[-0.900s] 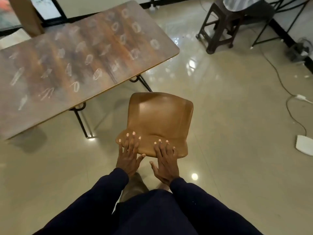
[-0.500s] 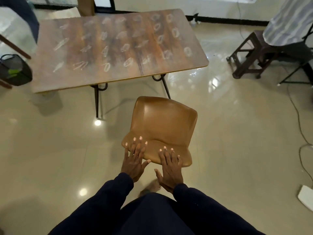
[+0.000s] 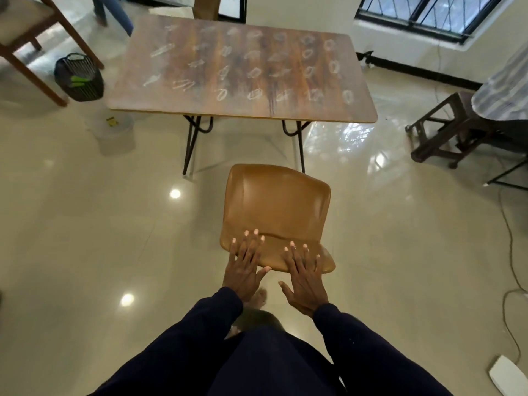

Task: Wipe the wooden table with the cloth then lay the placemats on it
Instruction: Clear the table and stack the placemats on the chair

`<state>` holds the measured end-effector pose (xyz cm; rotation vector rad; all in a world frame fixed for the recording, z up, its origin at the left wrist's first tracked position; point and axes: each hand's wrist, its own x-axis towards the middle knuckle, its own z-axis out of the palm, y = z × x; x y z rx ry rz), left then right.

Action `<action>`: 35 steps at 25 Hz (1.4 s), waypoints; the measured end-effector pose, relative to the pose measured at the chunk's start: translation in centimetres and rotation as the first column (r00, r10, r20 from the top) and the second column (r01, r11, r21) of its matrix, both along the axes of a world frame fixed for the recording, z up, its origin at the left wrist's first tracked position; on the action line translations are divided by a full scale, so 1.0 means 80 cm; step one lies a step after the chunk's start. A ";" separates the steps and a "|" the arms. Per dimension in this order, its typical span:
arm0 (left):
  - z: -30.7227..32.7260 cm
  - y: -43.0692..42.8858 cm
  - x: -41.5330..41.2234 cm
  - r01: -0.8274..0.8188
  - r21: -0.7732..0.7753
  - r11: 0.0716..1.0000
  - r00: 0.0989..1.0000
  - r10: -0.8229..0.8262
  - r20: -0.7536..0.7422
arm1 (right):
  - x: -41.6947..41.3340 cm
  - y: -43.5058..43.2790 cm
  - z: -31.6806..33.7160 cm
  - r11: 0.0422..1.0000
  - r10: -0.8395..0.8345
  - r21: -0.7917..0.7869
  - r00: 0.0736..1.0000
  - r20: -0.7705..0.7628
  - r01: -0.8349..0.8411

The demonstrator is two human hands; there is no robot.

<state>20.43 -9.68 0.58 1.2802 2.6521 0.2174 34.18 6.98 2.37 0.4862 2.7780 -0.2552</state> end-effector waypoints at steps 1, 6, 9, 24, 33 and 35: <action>0.000 -0.005 0.010 -0.014 0.005 1.000 1.000 0.014 0.023 | 0.010 0.002 0.000 1.000 0.009 0.002 1.000 0.006 -0.009; -0.006 -0.011 0.019 -0.014 0.008 1.000 1.000 0.014 -0.013 | 0.032 0.021 -0.003 1.000 0.016 0.025 0.999 -0.041 -0.015; -0.010 -0.001 0.021 -0.057 0.048 0.997 0.997 0.059 -0.039 | 0.029 0.035 -0.008 0.999 0.046 0.011 0.996 -0.074 -0.046; -0.022 0.063 0.045 -0.245 0.049 0.968 0.970 0.245 0.002 | -0.019 0.166 -0.023 0.932 0.353 -0.027 0.922 -0.161 -0.361; -0.021 0.159 0.058 -0.420 0.046 0.906 0.907 0.421 0.003 | -0.101 0.284 -0.016 0.836 0.547 0.056 0.836 -0.038 -0.545; -0.023 0.168 0.055 -0.473 0.034 0.881 0.881 0.473 0.002 | -0.106 0.287 -0.018 0.831 0.557 0.032 0.830 -0.039 -0.556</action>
